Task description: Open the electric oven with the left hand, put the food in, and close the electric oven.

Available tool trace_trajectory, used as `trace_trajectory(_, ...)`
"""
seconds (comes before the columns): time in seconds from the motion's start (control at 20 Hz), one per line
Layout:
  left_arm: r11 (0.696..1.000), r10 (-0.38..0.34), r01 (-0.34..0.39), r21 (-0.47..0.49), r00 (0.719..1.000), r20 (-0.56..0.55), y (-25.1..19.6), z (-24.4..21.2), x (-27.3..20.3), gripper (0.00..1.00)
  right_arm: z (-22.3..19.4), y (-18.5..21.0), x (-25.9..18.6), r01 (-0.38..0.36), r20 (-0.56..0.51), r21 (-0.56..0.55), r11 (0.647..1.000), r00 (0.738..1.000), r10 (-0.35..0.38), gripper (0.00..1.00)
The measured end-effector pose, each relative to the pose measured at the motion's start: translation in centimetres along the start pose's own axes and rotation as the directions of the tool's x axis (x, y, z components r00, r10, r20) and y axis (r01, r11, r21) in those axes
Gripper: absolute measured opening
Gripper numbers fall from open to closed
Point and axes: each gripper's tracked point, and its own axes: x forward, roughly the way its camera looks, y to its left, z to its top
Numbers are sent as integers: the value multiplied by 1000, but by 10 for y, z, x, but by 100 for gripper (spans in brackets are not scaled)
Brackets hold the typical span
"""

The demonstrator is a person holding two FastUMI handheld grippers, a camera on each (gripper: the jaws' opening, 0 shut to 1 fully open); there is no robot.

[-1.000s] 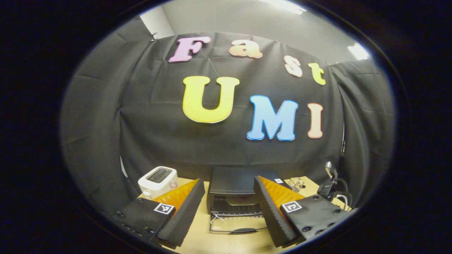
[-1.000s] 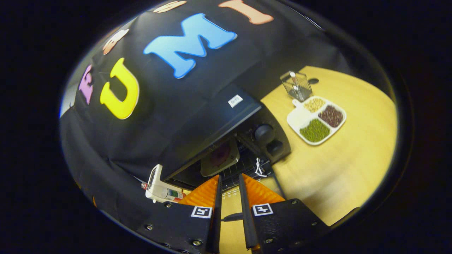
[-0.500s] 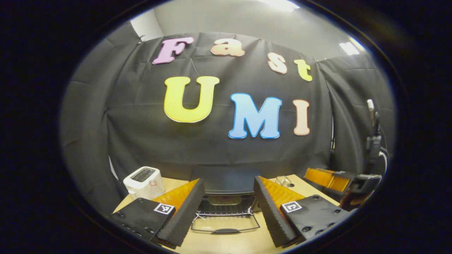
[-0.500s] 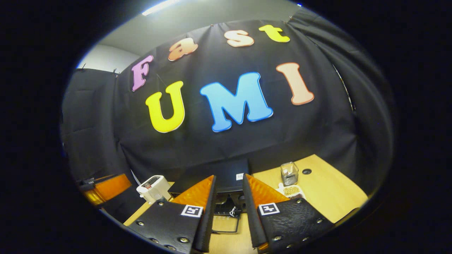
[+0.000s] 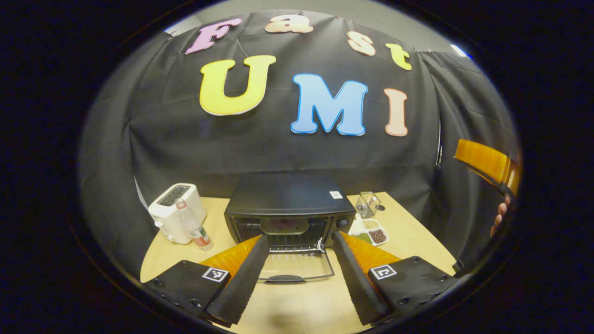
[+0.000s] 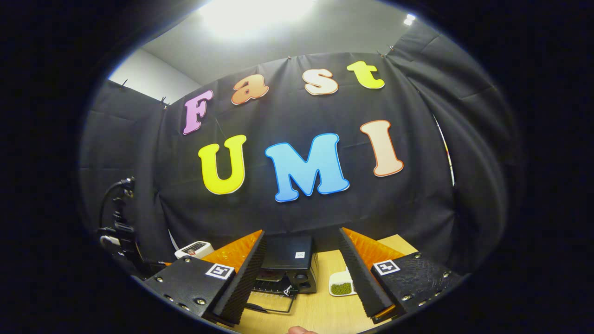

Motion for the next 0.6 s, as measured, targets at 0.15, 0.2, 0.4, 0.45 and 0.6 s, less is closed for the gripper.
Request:
trace_trajectory(0.15,1000,4,-2,25,996,-87,-1,-29,15,98,5,-7,-7,12,9,-9,1000,1000,-12,94)
trace_trajectory(0.2,1000,1,2,24,993,-122,-3,-40,20,95,6,-10,-9,17,8,-10,1000,1000,-16,93)
trace_trajectory(0.4,999,-8,-2,-36,967,-253,-4,-77,33,95,6,-19,-11,40,12,-29,999,999,-39,94)
trace_trajectory(0.45,999,-4,-7,-37,957,-290,-2,-88,38,99,6,-20,-12,44,12,-30,999,999,-44,94)
trace_trajectory(0.6,1000,7,-17,-21,915,-404,6,-123,52,98,6,-25,-15,59,7,-30,998,998,-59,94)
